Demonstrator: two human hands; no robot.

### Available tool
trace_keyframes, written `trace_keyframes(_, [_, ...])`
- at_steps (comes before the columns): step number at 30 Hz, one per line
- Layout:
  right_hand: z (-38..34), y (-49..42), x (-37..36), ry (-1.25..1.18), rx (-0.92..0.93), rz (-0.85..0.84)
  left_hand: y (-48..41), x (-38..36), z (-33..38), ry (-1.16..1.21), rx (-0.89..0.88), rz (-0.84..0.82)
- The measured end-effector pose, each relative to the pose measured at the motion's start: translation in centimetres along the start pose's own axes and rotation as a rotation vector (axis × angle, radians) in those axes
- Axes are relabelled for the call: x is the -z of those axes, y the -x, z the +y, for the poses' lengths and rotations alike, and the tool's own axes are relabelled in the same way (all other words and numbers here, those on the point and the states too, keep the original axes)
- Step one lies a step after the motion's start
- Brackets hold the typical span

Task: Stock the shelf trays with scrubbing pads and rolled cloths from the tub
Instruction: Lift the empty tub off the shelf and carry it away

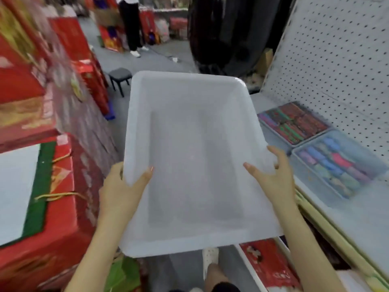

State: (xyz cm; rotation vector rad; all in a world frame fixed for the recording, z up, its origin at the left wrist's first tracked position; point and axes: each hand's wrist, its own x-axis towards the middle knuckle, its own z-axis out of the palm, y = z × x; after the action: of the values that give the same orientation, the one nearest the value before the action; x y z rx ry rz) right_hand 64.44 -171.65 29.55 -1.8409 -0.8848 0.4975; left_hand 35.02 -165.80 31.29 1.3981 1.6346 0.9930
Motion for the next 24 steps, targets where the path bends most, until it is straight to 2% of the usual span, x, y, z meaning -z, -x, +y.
trace_keyframes(4, [-1.5,-3.9,-5.1,0.056,0.08,-0.132,-2.3,0.8,-2.0,0.04,0.067,0.105])
trace_keyframes(10, [-3.4,-14.1,-12.8,0.158,0.164,-0.27,-11.3,-1.3,-3.7,0.065,0.175,0.18])
trace_keyframes(16, [-5.6,-26.8,-23.4,0.166,0.177,-0.404,-25.0,-4.1,-3.6,0.063,0.277,0.247])
trace_keyframes(24, [-11.5,-41.0,-38.2,0.158,0.184,-0.56,-43.0,-2.5,-1.3,-0.033,0.372,0.353])
